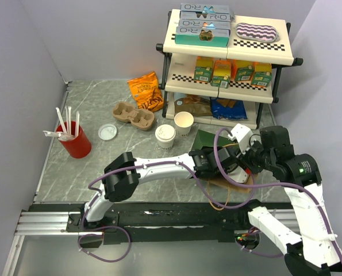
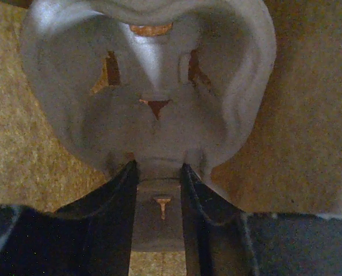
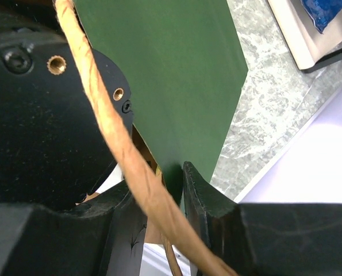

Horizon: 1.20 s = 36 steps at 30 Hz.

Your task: Pack the takeout coffee

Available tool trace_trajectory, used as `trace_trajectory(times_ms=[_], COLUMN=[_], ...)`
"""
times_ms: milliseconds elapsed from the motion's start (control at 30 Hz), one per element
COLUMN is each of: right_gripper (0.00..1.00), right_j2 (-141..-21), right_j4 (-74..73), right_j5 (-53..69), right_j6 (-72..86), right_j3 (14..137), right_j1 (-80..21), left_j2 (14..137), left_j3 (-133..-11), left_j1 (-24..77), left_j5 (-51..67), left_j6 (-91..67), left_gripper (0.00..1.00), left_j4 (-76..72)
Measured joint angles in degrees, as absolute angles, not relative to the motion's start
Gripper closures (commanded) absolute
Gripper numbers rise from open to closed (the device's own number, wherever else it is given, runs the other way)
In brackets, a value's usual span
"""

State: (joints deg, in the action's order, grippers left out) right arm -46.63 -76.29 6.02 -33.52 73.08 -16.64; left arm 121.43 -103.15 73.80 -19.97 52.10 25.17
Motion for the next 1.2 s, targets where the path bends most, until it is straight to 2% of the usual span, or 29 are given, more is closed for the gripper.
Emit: trace_trajectory(times_ms=[133, 233, 267, 300, 600, 1200], right_gripper=[0.66, 0.83, 0.94, 1.0, 1.0, 1.0], right_j2=[-46.1, -45.4, -45.1, -44.6, -44.1, -47.1], right_j4=[-76.3, -76.3, -76.2, -76.1, -76.0, -77.1], right_j5=[5.8, 5.0, 4.8, 4.4, 5.5, 8.5], right_j6=[-33.7, -34.2, -34.4, -34.5, -34.4, -32.7], right_j3=[73.1, 73.1, 72.9, 72.5, 71.4, 76.6], right_j1=[-16.6, -16.6, -16.6, -16.7, -16.8, -16.8], left_j2=[121.4, 121.4, 121.4, 121.4, 122.0, 125.6], left_j3=[-103.2, -103.2, -103.2, -103.2, -103.2, -104.3], left_j1=[73.7, 73.6, 73.6, 73.5, 73.3, 72.6], left_j5=[-20.2, -20.6, -20.8, -20.9, -22.9, -28.9], left_j6=[51.6, 51.5, 51.5, 51.5, 52.0, 54.3], left_gripper=[0.99, 0.99, 0.99, 0.99, 0.99, 0.99], left_j4=[25.1, 25.1, 25.1, 25.1, 24.9, 23.0])
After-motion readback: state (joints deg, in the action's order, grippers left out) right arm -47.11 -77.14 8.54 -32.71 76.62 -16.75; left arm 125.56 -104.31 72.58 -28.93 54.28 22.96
